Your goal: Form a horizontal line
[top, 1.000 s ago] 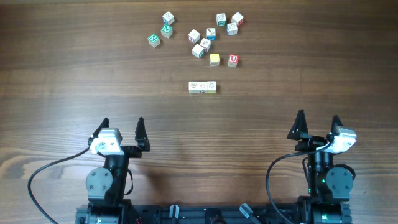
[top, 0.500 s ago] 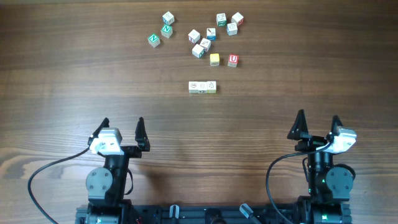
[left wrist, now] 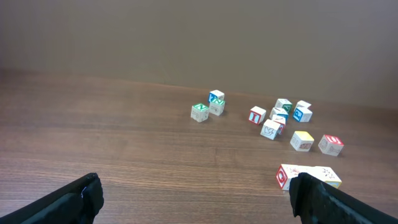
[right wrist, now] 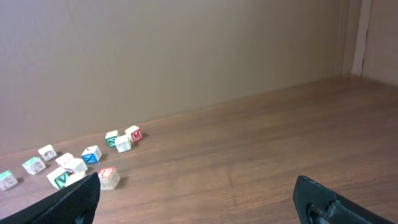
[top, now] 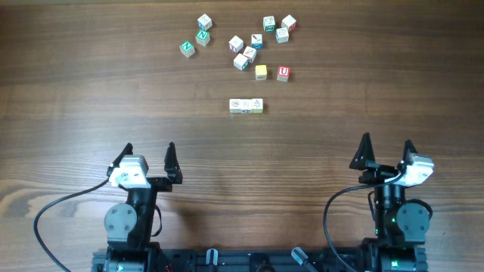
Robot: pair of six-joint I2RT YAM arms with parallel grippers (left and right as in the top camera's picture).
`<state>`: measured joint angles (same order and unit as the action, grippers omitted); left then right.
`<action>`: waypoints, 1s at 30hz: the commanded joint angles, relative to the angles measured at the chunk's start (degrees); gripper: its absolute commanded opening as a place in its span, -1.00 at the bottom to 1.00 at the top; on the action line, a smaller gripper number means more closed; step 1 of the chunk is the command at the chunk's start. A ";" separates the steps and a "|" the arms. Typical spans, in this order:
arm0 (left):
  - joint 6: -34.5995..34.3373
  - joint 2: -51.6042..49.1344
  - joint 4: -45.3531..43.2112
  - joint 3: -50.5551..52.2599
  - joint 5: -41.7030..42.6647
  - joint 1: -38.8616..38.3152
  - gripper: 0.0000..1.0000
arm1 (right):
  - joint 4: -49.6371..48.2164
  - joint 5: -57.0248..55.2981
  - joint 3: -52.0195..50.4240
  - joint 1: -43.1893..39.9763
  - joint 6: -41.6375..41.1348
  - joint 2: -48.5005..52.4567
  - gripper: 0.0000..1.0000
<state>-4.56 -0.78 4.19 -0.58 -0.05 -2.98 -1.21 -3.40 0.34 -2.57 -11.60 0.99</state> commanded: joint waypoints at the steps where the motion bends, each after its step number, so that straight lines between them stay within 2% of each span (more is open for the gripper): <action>1: 0.72 0.44 0.15 0.26 1.09 0.33 1.00 | 0.76 -0.15 -0.04 -0.13 2.12 -0.72 1.00; 6: 0.72 0.44 0.15 0.26 1.09 0.33 1.00 | 0.87 3.10 -0.04 -0.13 15.13 1.01 1.00; 8: 0.72 0.44 0.15 0.26 1.09 0.33 1.00 | 0.92 3.56 -0.04 -0.13 17.86 1.88 1.00; 30: 0.72 0.44 0.15 0.26 1.09 0.33 1.00 | 0.90 3.45 -0.04 -0.13 17.57 14.01 0.99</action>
<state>-4.56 -0.78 4.19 -0.58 -0.05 -2.98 -0.23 -1.06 0.34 -2.57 4.89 13.06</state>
